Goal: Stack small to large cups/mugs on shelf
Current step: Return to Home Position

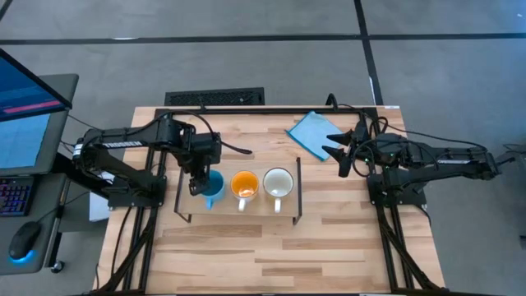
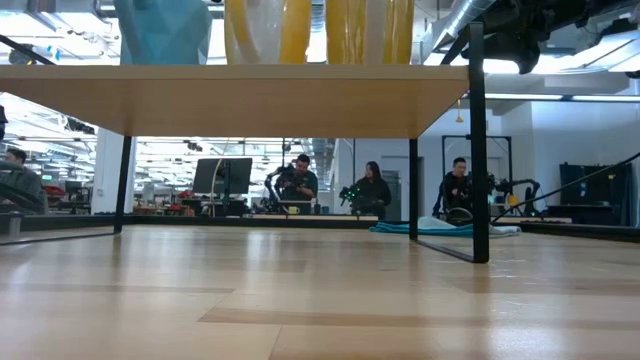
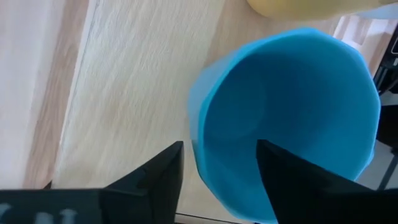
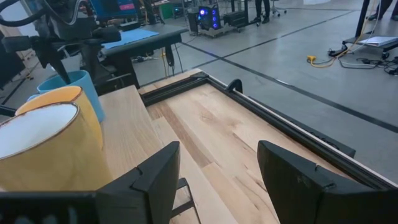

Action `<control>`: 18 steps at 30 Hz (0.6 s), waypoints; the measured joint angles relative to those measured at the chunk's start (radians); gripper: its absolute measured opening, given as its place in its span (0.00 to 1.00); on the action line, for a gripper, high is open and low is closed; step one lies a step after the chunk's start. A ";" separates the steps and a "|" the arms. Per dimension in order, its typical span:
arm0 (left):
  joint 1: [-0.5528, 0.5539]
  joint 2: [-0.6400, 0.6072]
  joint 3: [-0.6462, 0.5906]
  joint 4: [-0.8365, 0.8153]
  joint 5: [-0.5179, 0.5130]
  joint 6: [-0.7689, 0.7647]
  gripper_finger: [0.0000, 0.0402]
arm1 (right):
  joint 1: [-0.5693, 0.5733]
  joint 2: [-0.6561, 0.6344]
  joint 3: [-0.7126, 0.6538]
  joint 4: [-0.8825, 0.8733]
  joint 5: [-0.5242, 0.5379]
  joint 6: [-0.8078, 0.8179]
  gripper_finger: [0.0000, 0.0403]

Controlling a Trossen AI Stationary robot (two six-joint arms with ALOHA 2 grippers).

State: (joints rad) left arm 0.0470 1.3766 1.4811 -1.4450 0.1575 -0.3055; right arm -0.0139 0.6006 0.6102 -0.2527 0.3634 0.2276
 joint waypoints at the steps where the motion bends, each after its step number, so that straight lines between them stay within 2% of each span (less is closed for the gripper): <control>1: 0.002 0.000 0.000 0.001 -0.001 0.002 0.49 | 0.000 0.000 0.000 0.000 0.000 0.000 0.59; 8: 0.017 0.000 0.059 -0.002 -0.005 0.024 0.51 | 0.000 0.000 0.000 0.000 0.000 0.000 0.59; 14: 0.030 0.000 0.189 -0.014 -0.012 0.062 0.51 | 0.000 0.000 0.000 0.000 0.000 0.000 0.59; 16: 0.035 0.000 0.246 -0.006 -0.043 0.071 0.51 | 0.000 0.000 0.000 0.000 0.000 0.000 0.59; 18: 0.036 -0.011 0.293 0.031 -0.124 0.078 0.51 | 0.000 0.000 0.000 0.000 0.000 0.000 0.59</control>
State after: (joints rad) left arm 0.0826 1.3651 1.7739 -1.4138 0.0334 -0.2279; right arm -0.0138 0.6008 0.6102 -0.2527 0.3634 0.2276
